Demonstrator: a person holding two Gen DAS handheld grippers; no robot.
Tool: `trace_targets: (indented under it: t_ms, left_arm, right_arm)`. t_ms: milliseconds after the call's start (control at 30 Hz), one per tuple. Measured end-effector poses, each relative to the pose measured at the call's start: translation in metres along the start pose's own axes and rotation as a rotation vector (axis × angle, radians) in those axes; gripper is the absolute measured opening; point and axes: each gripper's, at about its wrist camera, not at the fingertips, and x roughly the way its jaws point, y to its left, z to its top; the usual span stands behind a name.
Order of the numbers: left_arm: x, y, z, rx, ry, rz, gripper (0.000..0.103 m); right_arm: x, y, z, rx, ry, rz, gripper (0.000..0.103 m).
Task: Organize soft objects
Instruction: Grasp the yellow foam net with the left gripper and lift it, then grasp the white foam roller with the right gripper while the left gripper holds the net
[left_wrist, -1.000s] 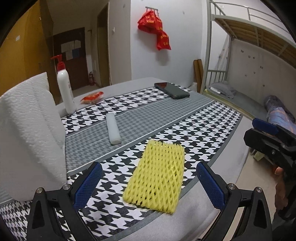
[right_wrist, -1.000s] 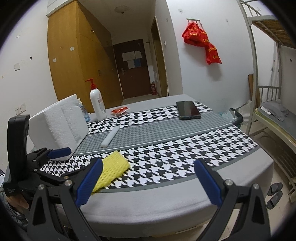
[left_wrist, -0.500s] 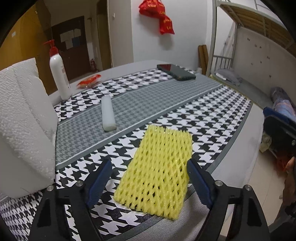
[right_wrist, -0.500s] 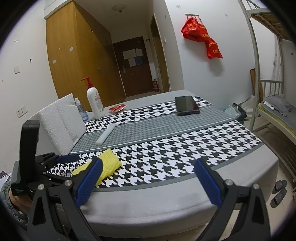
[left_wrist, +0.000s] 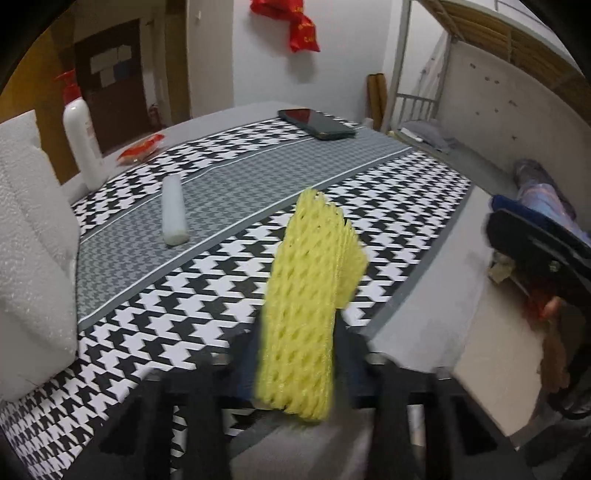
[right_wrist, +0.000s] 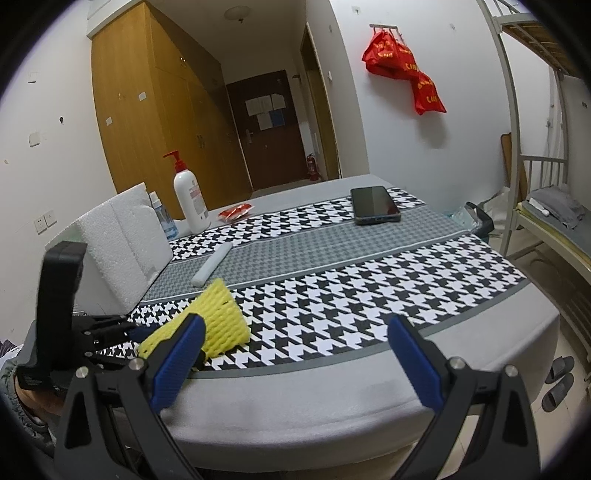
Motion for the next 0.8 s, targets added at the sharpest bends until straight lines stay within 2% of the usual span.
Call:
trace_targets:
  t_ms: [133, 800]
  left_arm:
    - [-0.005, -0.004, -0.003, 0.019, -0.029, 0.038, 0.019]
    - [-0.059, 0.052, -0.022, -0.08, -0.146, 0.122, 0.019]
  right_arm:
    - [0.004, 0.005, 0.003, -0.008, 0.006, 0.01, 0.1]
    - [0.047, 0.061, 0.021, -0.106, 0.051, 0.1, 0.1]
